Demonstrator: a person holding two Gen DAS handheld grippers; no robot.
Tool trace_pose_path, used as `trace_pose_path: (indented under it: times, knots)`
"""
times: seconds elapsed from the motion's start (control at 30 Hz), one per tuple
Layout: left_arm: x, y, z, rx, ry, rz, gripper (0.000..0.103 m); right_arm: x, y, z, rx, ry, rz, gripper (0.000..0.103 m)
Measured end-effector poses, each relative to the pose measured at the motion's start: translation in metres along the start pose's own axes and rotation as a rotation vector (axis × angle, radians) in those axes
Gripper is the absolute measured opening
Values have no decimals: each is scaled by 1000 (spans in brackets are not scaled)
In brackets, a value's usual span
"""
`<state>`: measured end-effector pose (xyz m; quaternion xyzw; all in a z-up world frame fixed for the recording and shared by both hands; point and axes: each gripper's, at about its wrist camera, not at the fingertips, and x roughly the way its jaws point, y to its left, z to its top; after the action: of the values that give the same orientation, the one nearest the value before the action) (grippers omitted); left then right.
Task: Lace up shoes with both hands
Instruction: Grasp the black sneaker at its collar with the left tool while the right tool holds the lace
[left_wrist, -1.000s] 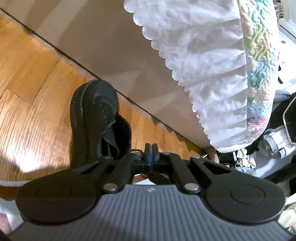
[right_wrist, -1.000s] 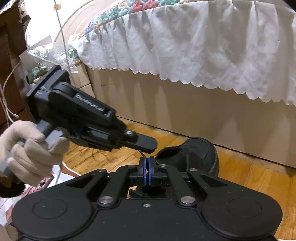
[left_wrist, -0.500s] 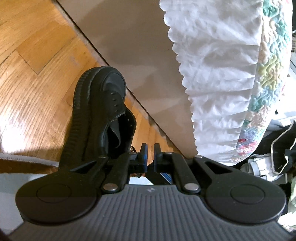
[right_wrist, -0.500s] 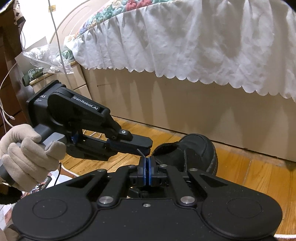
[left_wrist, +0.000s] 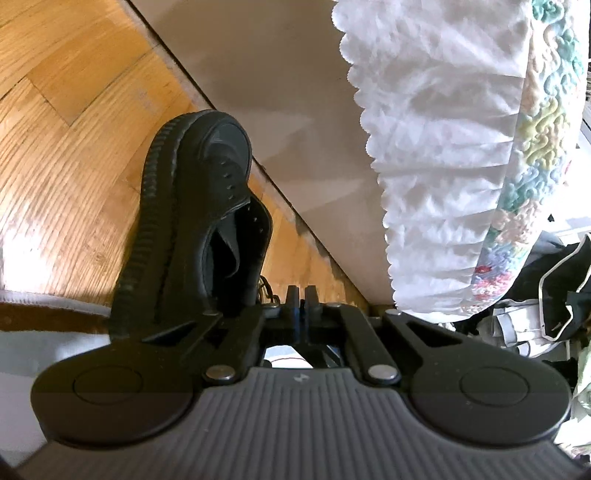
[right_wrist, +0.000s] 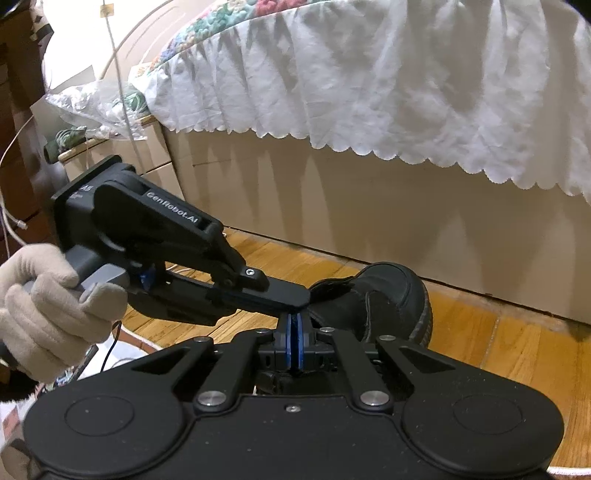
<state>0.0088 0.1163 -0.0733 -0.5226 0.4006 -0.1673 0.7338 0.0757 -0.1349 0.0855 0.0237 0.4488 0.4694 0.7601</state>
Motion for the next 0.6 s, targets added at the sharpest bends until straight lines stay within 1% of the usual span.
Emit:
trace_pose_path:
  times: [0.03, 0.2, 0.43, 0.47, 0.5, 0.6]
  knots:
    - [0, -1, 0, 11, 4, 8, 1, -1, 2, -1, -16, 3, 0, 10]
    - [-1, -9, -2, 64, 20, 40, 1, -1, 9, -5, -68, 14, -19, 10]
    - [-1, -11, -4, 79, 26, 45, 1, 0, 11, -5, -90, 3, -33, 12]
    - [-1, -11, -3, 77, 26, 43, 1, -1, 11, -5, -90, 0, -35, 12]
    - [-1, -11, -3, 74, 24, 42, 1, -1, 11, -4, -86, -3, -39, 4]
    - [-4, -12, -1, 66, 11, 39, 3, -2, 8, -1, -40, -12, -31, 3]
